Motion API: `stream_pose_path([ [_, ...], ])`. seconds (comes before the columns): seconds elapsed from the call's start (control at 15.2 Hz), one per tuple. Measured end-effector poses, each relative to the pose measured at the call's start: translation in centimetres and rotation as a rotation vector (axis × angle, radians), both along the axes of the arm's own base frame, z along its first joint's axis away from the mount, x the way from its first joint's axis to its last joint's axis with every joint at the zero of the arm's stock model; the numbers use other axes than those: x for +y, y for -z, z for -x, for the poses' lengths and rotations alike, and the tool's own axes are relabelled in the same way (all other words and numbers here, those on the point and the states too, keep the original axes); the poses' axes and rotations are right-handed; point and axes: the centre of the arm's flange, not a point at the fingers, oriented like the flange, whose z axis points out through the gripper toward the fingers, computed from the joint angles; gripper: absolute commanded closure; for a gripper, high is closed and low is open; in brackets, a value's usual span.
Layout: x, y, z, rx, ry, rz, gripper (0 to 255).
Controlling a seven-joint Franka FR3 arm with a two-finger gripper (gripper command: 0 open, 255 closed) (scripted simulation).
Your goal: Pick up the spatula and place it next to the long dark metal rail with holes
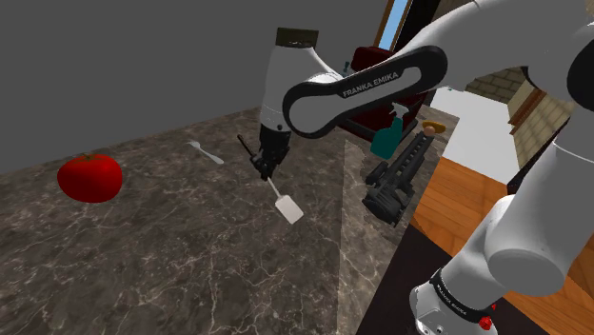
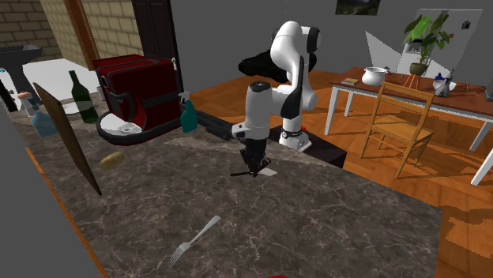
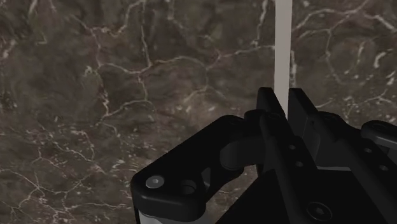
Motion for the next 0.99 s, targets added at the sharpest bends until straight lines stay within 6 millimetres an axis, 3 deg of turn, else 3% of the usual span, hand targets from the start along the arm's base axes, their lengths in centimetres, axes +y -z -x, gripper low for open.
stream_pose_path([
  [0.46, 0.0, -3.5, 0.0, 0.0, 0.0, 0.0, 255],
  [0.99, -8.9, -3.9, 1.3, 0.0, 0.001, 0.001, 255],
])
